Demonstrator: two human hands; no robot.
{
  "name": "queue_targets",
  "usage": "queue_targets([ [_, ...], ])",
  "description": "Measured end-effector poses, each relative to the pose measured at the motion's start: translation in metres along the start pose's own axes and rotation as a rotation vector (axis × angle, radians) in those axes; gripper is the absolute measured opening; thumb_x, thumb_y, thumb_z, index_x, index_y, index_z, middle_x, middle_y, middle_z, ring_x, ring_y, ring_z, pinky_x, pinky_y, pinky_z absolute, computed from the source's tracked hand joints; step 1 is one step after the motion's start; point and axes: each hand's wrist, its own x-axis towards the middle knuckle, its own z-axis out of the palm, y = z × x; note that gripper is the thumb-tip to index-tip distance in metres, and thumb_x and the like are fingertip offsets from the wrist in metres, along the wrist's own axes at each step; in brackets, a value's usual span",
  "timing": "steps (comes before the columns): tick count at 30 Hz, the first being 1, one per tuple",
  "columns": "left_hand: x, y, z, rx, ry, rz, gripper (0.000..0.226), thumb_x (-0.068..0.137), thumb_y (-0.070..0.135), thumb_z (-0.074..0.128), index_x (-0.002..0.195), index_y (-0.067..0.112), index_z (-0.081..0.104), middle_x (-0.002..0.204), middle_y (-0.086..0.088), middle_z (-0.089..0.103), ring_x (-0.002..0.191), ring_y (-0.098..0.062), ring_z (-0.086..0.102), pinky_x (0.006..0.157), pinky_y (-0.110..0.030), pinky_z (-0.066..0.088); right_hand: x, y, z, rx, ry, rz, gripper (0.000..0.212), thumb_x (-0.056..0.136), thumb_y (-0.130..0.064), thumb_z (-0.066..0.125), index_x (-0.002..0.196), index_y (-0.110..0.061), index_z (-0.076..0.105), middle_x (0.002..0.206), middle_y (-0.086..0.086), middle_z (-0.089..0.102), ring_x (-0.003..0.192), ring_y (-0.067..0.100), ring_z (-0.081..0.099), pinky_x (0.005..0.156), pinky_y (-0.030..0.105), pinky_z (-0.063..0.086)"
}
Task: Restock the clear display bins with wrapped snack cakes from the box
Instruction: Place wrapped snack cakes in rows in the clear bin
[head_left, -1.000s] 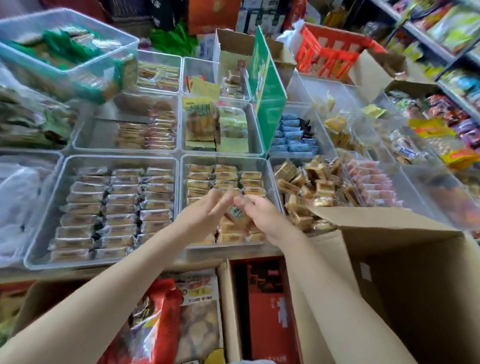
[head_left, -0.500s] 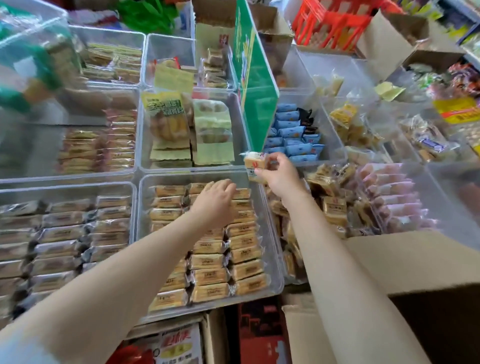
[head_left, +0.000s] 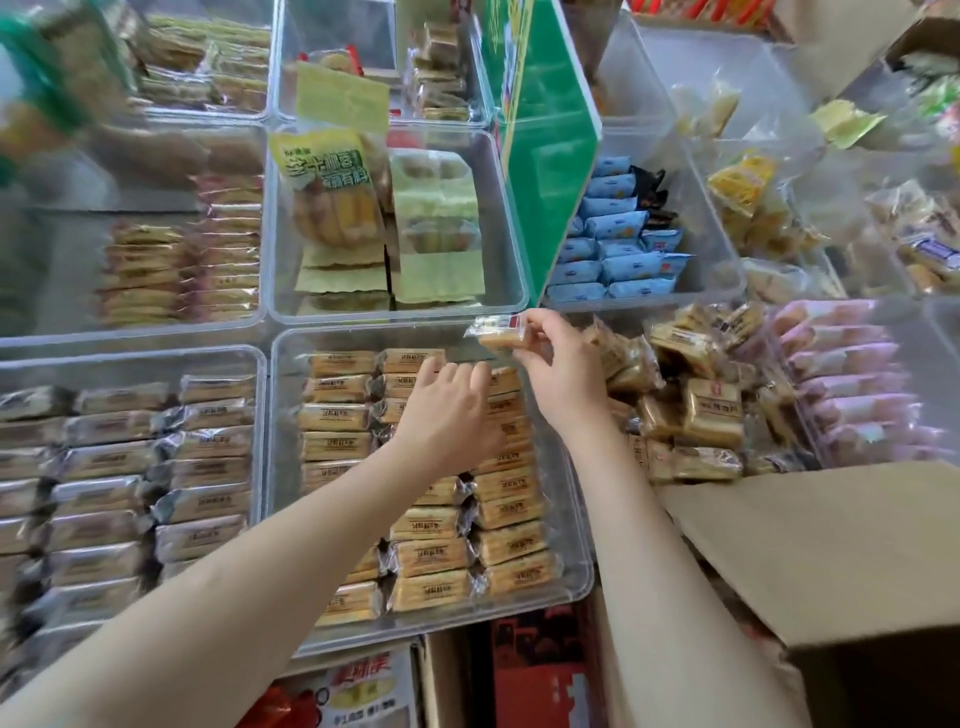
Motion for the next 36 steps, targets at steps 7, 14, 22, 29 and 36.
queue_targets([
  [7, -0.017, 0.001, 0.007, -0.087, 0.024, 0.013, 0.069, 0.086, 0.044, 0.053, 0.142, 0.005, 0.04, 0.144, -0.015, 0.047, 0.136, -0.032, 0.039, 0.124, -0.045, 0.013, -0.007, -0.007, 0.037, -0.407, 0.019, -0.109, 0.036, 0.095, -0.005, 0.06, 0.131, -0.006, 0.061, 0.125, 0.021, 0.058, 0.117, 0.037, 0.051, 0.098, 0.048, 0.048],
  [14, -0.026, -0.01, 0.017, -0.161, 0.082, 0.098, 0.08, 0.089, 0.042, 0.051, 0.154, 0.001, 0.03, 0.159, -0.021, 0.032, 0.151, -0.03, 0.021, 0.127, -0.043, 0.005, -0.019, 0.001, 0.052, -0.515, -0.064, -0.206, 0.026, 0.09, -0.004, 0.064, 0.116, -0.007, 0.067, 0.122, 0.017, 0.062, 0.12, 0.036, 0.054, 0.101, 0.046, 0.047],
  [22, -0.046, -0.045, 0.032, -0.083, 0.226, -0.121, 0.072, 0.1, 0.051, 0.028, 0.159, 0.012, 0.019, 0.167, -0.013, 0.011, 0.156, -0.03, 0.004, 0.126, -0.046, 0.003, -0.039, 0.014, 0.075, -0.462, -0.218, -0.042, 0.057, 0.108, -0.039, 0.023, 0.159, -0.013, 0.018, 0.167, 0.009, 0.004, 0.154, 0.022, -0.005, 0.125, 0.042, -0.001],
  [29, -0.05, -0.052, 0.039, 0.01, 0.072, -0.214, 0.08, 0.097, 0.067, -0.002, 0.16, 0.018, -0.01, 0.165, -0.004, -0.023, 0.151, -0.019, -0.027, 0.125, -0.046, -0.01, -0.041, 0.015, 0.077, -0.511, -0.27, -0.055, 0.061, 0.106, -0.05, 0.013, 0.16, -0.026, -0.003, 0.166, -0.001, -0.014, 0.152, 0.018, -0.02, 0.122, 0.04, -0.013],
  [36, -0.049, -0.05, 0.02, 0.023, -0.075, -0.169, 0.069, 0.102, 0.062, 0.006, 0.161, 0.028, -0.004, 0.168, 0.001, -0.013, 0.153, -0.019, -0.021, 0.124, -0.048, -0.01, -0.068, 0.014, 0.074, -0.504, -0.328, -0.037, 0.062, 0.104, -0.053, 0.007, 0.16, -0.028, 0.001, 0.167, -0.006, -0.007, 0.153, 0.015, -0.012, 0.124, 0.046, -0.008],
])
